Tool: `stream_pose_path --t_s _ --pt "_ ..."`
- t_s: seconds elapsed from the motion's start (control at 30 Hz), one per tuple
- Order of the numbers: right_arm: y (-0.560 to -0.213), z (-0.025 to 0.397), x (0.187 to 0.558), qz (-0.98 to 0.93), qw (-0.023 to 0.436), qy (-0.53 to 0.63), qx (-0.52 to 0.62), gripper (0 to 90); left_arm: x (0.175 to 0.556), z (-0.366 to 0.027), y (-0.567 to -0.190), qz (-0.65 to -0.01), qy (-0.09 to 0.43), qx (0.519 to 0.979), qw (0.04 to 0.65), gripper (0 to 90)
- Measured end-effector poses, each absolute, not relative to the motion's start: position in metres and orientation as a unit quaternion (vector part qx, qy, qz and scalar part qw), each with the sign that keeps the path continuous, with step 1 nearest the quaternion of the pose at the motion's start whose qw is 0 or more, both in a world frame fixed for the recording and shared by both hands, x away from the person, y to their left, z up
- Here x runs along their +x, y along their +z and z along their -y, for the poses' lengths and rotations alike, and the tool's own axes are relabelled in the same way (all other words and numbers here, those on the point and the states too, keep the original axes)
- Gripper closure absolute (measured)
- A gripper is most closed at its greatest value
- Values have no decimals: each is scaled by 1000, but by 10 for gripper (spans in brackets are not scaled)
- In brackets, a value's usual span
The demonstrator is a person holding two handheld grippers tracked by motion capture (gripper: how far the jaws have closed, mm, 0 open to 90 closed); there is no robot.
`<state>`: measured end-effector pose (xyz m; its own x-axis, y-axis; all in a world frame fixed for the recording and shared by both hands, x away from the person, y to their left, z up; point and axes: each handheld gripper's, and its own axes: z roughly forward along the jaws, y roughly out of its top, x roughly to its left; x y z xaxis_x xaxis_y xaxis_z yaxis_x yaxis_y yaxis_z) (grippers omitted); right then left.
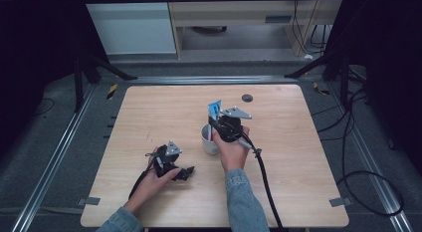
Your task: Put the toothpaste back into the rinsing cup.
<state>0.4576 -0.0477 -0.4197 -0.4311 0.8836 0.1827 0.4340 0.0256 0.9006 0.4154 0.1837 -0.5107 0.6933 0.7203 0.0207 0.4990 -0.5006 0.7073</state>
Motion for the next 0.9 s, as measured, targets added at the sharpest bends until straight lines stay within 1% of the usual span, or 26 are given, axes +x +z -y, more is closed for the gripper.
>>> stream_pose_path --t_s 0.43,0.9 --pt "-419 53 459 -680 219 500 488 700 415 -184 -511 -358 159 852 349 0" --pt "-417 58 458 -682 223 496 490 663 415 -184 -511 -358 159 851 349 0"
